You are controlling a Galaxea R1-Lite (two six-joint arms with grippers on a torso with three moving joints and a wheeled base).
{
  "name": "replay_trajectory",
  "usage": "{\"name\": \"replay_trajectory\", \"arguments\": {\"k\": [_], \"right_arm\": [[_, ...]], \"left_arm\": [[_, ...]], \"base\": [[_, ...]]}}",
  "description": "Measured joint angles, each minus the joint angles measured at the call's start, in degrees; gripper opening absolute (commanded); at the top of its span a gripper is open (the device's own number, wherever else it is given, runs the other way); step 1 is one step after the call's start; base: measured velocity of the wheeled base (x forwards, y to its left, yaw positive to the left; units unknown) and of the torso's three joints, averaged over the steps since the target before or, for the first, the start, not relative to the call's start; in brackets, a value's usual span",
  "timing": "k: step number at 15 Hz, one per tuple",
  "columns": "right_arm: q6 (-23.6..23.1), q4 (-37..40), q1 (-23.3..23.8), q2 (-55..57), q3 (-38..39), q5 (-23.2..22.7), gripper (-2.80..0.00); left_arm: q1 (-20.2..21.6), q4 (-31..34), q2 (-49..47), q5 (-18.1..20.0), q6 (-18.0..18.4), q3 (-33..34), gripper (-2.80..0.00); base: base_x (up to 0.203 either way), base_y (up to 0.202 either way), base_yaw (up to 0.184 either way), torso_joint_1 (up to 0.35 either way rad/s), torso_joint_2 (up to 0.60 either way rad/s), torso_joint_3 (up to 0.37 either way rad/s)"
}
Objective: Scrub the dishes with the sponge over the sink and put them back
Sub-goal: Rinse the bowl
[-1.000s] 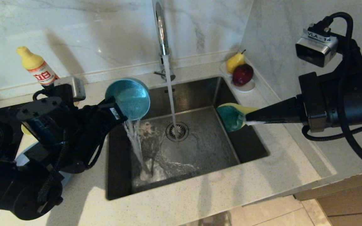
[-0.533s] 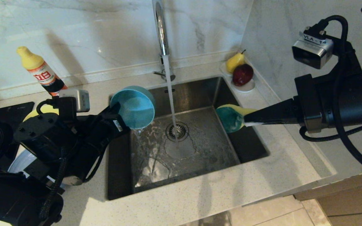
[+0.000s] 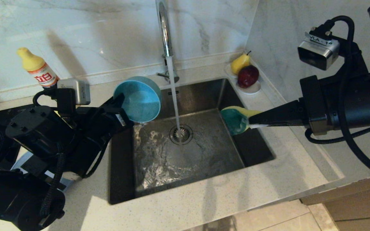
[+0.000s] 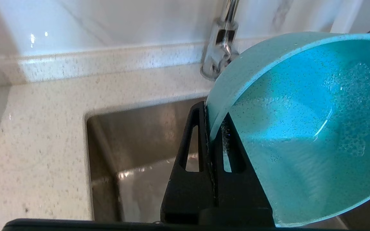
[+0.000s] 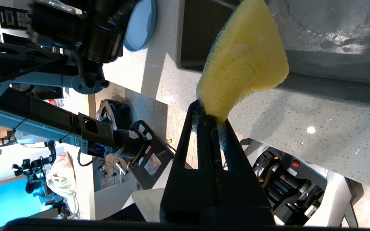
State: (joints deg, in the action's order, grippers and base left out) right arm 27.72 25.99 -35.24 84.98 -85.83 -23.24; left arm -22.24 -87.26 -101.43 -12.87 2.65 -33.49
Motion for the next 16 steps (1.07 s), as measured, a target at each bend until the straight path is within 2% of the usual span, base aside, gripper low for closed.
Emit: {"name": "replay_trajectory", "arguments": {"k": [5,10,16], "right_arm": [[0.09,-0.03,0.11,0.02,0.06,0.01,-2.8],[0.06,-0.39,0.52,0.3,0.06,-0.02,-2.8],[0.03,-1.02,1.01,1.04,0.26,-0.29,-2.8]], "left_arm": [[1.24,0.05,0.66,0.42,0.13,-2.17,-2.8],[4.3,0.05,1.34,3.54,0.16,-5.93,-2.8],[4.92,0.07,2.36,4.84,0.24,-8.42,-2.8]], "base": [[0.0,0.0,0.0,0.0,0.0,0.0],[0.0,0.0,0.0,0.0,0.0,0.0],[0.0,0.0,0.0,0.0,0.0,0.0]]}}
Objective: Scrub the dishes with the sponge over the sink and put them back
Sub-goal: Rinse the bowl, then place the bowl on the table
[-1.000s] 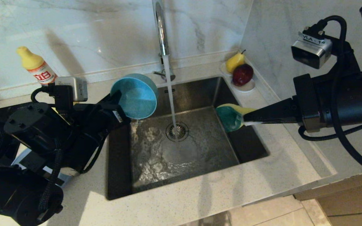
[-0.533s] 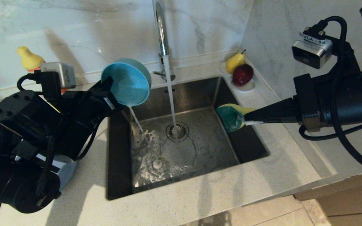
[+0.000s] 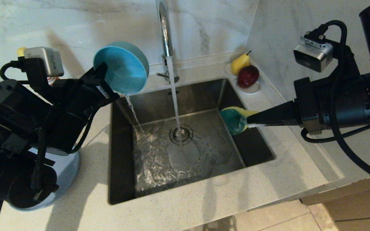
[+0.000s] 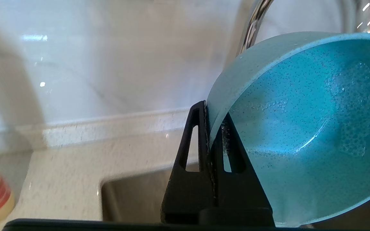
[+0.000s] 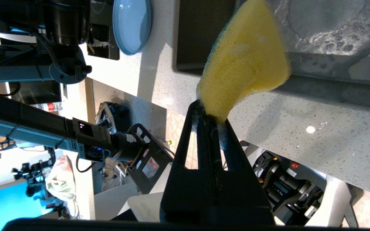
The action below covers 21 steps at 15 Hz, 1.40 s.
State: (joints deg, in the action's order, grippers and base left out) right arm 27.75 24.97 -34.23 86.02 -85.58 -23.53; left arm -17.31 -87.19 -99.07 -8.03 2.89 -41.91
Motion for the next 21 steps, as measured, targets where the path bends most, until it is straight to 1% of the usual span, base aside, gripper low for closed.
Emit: {"name": "replay_trajectory", "arguments": {"k": [3,6,10,13,14,16,18,21], "right_arm": [[-0.03,0.02,0.24,0.25,0.02,-0.54,-2.8],[-0.05,0.0,0.35,0.41,-0.02,-0.55,-2.8],[-0.03,0.02,0.75,0.5,0.11,-0.59,-2.8],[-0.04,0.02,0.83,0.41,0.11,-0.59,-2.8],[-0.05,0.02,0.83,0.31,0.09,-0.63,-2.8],[-0.04,0.05,0.78,-0.02,0.07,-1.27,-2.8],[-0.04,0.02,0.78,-0.16,-0.32,-1.3,-2.8],[-0.01,0.1,0.85,-0.16,-0.38,-1.28,-2.8]], "left_arm": [[0.17,0.0,1.11,1.12,0.06,-0.67,-2.8],[0.22,0.0,2.13,2.13,1.28,-1.55,-2.8],[0.26,-0.02,2.54,2.1,1.27,-2.35,-2.8],[0.99,0.3,3.12,1.34,0.87,-1.54,-2.8],[1.13,2.22,3.58,0.95,0.39,-0.81,-2.8],[1.35,10.4,5.08,0.12,-2.58,0.56,-2.8],[1.5,20.59,7.32,-0.09,-5.65,1.12,-2.8],[1.79,38.86,11.12,-0.13,-11.14,0.63,-2.8]], "base": [[0.0,0.0,0.0,0.0,0.0,0.0],[0.0,0.0,0.0,0.0,0.0,0.0],[0.0,0.0,0.0,0.0,0.0,0.0],[0.0,0.0,0.0,0.0,0.0,0.0],[0.0,0.0,0.0,0.0,0.0,0.0],[0.0,0.0,0.0,0.0,0.0,0.0],[0.0,0.0,0.0,0.0,0.0,0.0],[0.0,0.0,0.0,0.0,0.0,0.0]]}}
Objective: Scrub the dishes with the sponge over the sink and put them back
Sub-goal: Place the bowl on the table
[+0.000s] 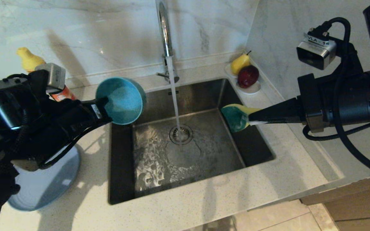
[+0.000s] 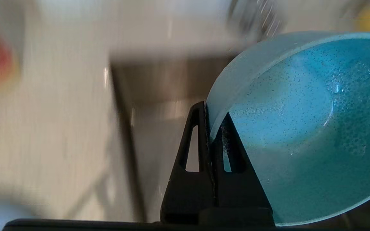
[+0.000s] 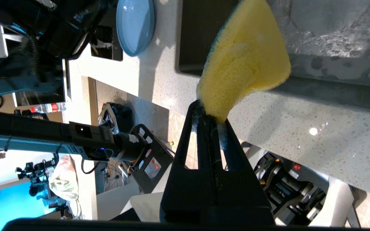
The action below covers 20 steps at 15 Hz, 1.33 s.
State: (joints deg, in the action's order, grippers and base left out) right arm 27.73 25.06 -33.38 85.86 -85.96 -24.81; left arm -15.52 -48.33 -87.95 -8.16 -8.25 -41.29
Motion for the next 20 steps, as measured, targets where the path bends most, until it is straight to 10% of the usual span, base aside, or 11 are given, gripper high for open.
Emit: {"name": "replay_trajectory", "arguments": {"k": [12,20], "right_arm": [[-0.17,0.01,1.78,-0.82,3.1,0.09,-2.8],[-0.43,-0.05,2.77,-0.8,4.27,0.0,-2.8]], "left_arm": [[9.71,55.33,5.5,2.6,-18.05,-21.13,-2.8],[23.16,61.64,6.02,1.11,-18.39,-25.05,-2.8]], "base": [[0.0,0.0,0.0,0.0,0.0,0.0],[0.0,0.0,0.0,0.0,0.0,0.0]]}}
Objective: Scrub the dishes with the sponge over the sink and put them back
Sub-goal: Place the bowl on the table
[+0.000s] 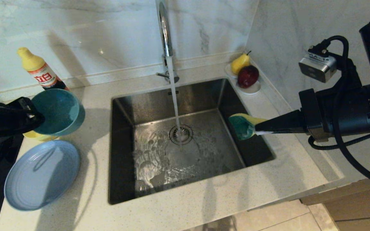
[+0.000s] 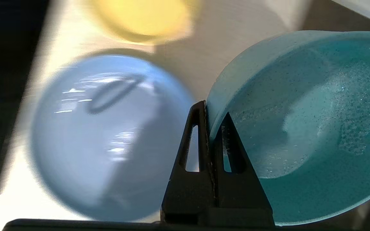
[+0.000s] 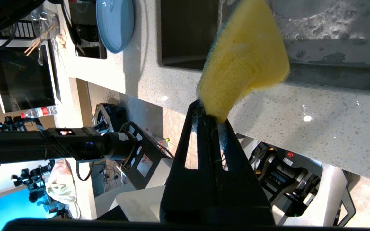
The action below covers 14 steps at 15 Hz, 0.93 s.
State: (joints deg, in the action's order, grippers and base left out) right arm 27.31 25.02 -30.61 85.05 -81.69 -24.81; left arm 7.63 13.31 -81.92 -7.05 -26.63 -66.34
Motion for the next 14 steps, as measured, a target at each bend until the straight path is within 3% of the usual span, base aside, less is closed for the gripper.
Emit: {"name": "replay_trajectory", "arguments": {"k": [3,6,10,14], "right_arm": [[-0.02,-0.05,0.05,0.23,0.46,0.0,-2.8],[-0.13,0.0,0.05,0.41,1.38,0.0,-2.8],[-0.27,-0.1,0.05,0.5,2.73,0.0,-2.8],[-0.22,-0.85,-0.04,0.58,4.08,0.0,-2.8]], "left_arm": [[6.69,1.82,0.97,-0.04,-1.63,-0.02,-2.8],[12.43,2.69,1.49,-0.28,-6.56,0.27,-2.8],[19.99,3.87,0.81,0.29,-9.38,0.38,-2.8],[28.48,3.45,-3.51,2.35,-12.24,-0.38,-2.8]], "base": [[0.0,0.0,0.0,0.0,0.0,0.0],[0.0,0.0,0.0,0.0,0.0,0.0],[0.0,0.0,0.0,0.0,0.0,0.0],[0.0,0.0,0.0,0.0,0.0,0.0]]}}
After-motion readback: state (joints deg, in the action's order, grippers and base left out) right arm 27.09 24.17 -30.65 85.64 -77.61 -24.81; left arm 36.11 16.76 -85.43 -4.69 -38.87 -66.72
